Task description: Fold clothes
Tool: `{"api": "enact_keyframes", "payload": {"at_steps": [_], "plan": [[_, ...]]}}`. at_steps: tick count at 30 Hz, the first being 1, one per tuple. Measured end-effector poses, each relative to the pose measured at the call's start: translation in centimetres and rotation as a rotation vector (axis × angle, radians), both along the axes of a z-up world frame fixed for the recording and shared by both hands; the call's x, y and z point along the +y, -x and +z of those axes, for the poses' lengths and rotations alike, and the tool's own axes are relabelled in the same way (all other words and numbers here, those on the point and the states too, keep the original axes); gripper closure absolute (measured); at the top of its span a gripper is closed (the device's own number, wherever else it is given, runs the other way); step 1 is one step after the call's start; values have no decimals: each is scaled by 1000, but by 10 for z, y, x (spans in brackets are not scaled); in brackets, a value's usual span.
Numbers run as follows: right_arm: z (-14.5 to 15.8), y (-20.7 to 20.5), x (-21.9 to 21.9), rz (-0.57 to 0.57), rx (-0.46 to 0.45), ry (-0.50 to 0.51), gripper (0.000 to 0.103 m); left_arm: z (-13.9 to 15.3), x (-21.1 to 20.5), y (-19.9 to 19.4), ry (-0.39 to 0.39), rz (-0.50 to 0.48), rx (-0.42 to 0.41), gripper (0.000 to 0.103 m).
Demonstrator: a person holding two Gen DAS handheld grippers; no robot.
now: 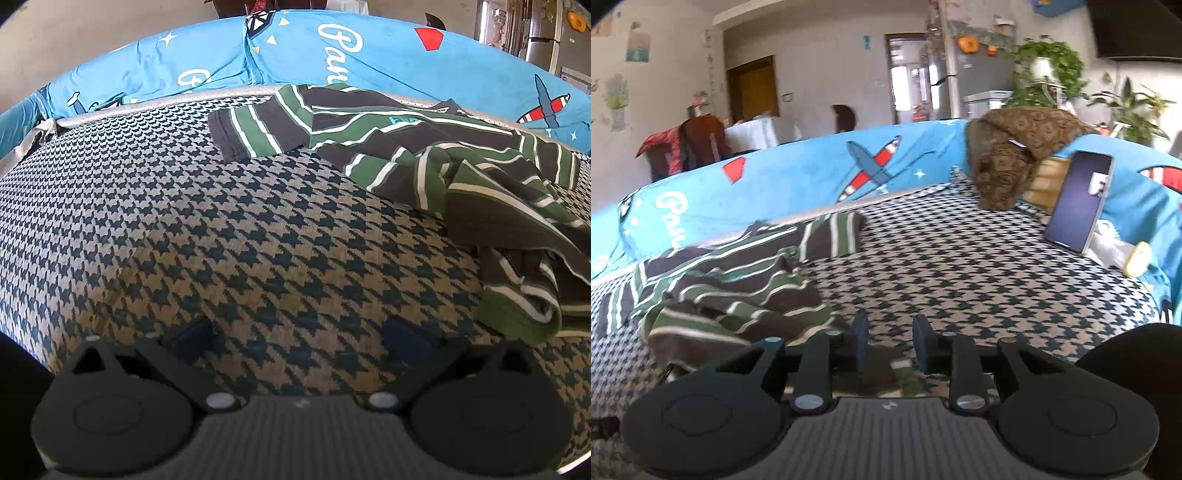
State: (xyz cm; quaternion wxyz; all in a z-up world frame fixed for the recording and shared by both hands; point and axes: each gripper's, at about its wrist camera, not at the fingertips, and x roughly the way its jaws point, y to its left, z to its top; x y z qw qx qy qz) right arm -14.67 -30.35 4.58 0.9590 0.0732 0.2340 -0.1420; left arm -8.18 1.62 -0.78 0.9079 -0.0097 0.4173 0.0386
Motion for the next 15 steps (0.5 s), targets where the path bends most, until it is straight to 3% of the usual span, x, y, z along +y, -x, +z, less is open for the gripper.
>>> {"api": "enact_keyframes", "payload": {"at_steps": [5,15], "plan": [[1,3,25,153,-4,52,77,3,5,0,21,30,-14,0],[-4,7,76,455,44,49,77,5,21,-5,64,118,-19,0]]}}
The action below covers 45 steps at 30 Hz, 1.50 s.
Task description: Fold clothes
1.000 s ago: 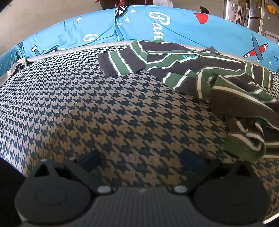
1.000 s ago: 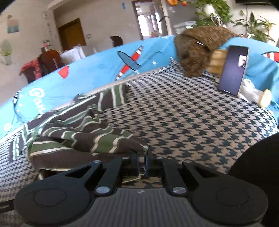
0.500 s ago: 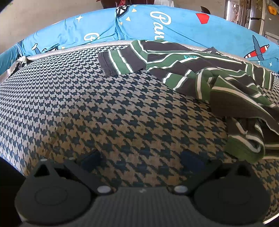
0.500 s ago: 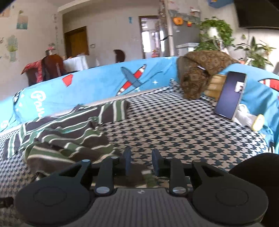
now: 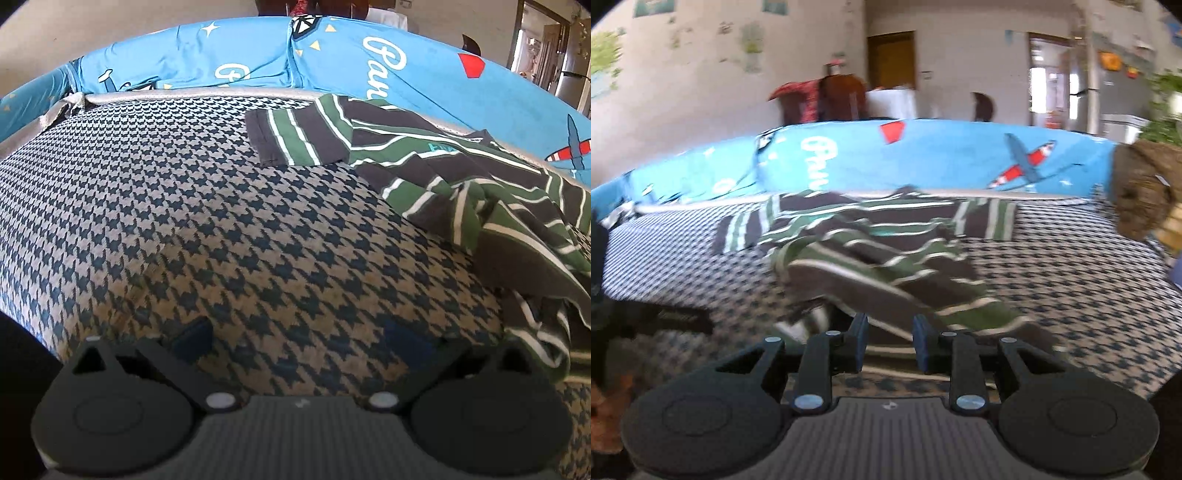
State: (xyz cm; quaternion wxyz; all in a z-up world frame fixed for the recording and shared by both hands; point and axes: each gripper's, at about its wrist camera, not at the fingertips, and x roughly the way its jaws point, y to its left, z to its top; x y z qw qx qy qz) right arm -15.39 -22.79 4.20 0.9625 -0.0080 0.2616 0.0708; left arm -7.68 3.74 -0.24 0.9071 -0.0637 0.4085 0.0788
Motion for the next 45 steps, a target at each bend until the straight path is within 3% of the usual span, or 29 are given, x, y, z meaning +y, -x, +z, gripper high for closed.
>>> {"api": "enact_keyframes", "payload": {"at_steps": [11,16,21,32,33,34,37,40,45], "plan": [[-1,-25,38,133,18,55,76,-1,6,-7,39,39,-1,0],[-6,-47,65,193,-9,161,61,-1,7,-9,45,44,2,0],[-18,-67,86,247,-10,254,57,-2,7,-11,44,49,3,0],[-43,-97,101,220,7,346,57,-3,1,-11,-4,34,8,0],[-44,-98,99,209,7,337,62,-3,1,-10,-7,34,7,0],[-44,-99,97,197,7,329,75,-3,1,-10,-10,33,7,0],[-38,-105,82,161,25,230,92,-4,-1,-10,-21,30,7,0],[-26,-110,61,102,32,95,96,-5,-3,-11,-29,27,6,0],[-12,-124,9,-10,96,-232,96,-6,-6,-11,-39,27,6,0]]}}
